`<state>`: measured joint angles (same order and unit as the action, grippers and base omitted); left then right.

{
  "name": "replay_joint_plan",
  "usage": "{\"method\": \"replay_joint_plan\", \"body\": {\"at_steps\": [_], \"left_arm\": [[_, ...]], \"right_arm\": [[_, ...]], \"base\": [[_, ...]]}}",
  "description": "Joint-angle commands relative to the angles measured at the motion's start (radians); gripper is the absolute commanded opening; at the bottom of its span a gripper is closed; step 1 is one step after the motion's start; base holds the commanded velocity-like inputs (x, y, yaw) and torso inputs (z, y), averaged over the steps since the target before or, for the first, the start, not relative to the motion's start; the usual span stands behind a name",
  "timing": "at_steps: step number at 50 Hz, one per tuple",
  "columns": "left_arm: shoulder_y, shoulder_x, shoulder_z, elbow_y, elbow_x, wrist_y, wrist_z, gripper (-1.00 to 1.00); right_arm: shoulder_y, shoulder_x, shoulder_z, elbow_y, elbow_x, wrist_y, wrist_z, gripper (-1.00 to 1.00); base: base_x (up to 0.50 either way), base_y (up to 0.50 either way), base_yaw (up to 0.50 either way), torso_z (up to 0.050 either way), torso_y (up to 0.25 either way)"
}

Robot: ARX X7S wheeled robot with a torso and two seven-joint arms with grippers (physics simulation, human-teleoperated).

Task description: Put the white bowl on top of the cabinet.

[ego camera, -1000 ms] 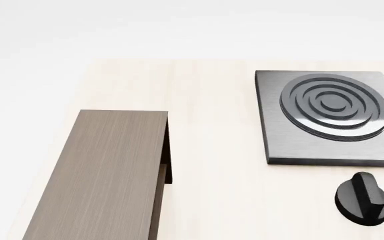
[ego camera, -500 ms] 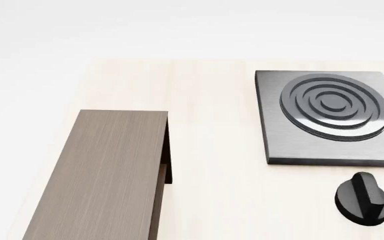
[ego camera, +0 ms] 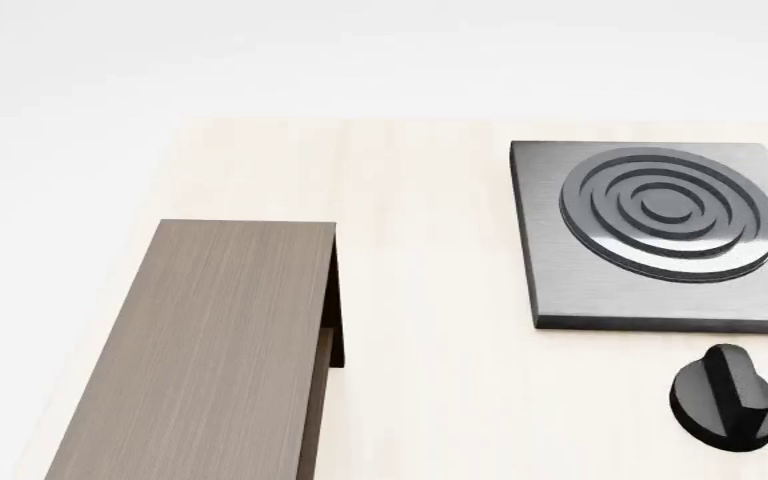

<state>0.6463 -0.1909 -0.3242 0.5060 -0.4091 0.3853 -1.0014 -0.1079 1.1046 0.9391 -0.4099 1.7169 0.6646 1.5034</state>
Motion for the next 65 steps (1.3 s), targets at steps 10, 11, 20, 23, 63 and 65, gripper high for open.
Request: {"method": "replay_joint_plan", "body": {"at_steps": [10,11,20,23,63,65], "left_arm": [[-0.002,0.007,0.030,-0.007,0.059,-0.013,0.038,1.00],[-0.002,0.006,0.030,-0.007,0.059,-0.012,0.038,1.00],[-0.002,0.003,0.031,-0.007,0.059,-0.014,0.034,1.00],[-0.002,0.003,0.033,-0.006,0.061,-0.015,0.033,1.00],[-0.006,-0.005,0.043,-0.019,0.052,0.000,0.031,1.00],[-0.006,-0.005,0.044,-0.020,0.053,0.000,0.030,1.00]], "right_arm": [[-0.067,-0.111,0.152,0.002,-0.010,0.042,-0.001,1.00],[-0.070,-0.123,0.154,0.010,-0.003,0.041,0.005,1.00],[-0.371,-0.194,0.171,0.049,0.081,-0.227,0.067,1.00],[-0.400,-0.205,0.197,0.042,0.110,-0.250,0.058,1.00],[-0.384,-0.226,0.183,0.049,0.199,-0.251,-0.061,1.00],[-0.389,-0.215,0.178,0.043,0.188,-0.243,-0.060,1.00]], "base": [[0.00,0.00,0.00,0.000,0.000],[0.00,0.00,0.00,0.000,0.000],[0.00,0.00,0.00,0.000,0.000],[0.00,0.00,0.00,0.000,0.000],[0.00,0.00,0.00,0.000,0.000],[0.00,0.00,0.00,0.000,0.000]]}}
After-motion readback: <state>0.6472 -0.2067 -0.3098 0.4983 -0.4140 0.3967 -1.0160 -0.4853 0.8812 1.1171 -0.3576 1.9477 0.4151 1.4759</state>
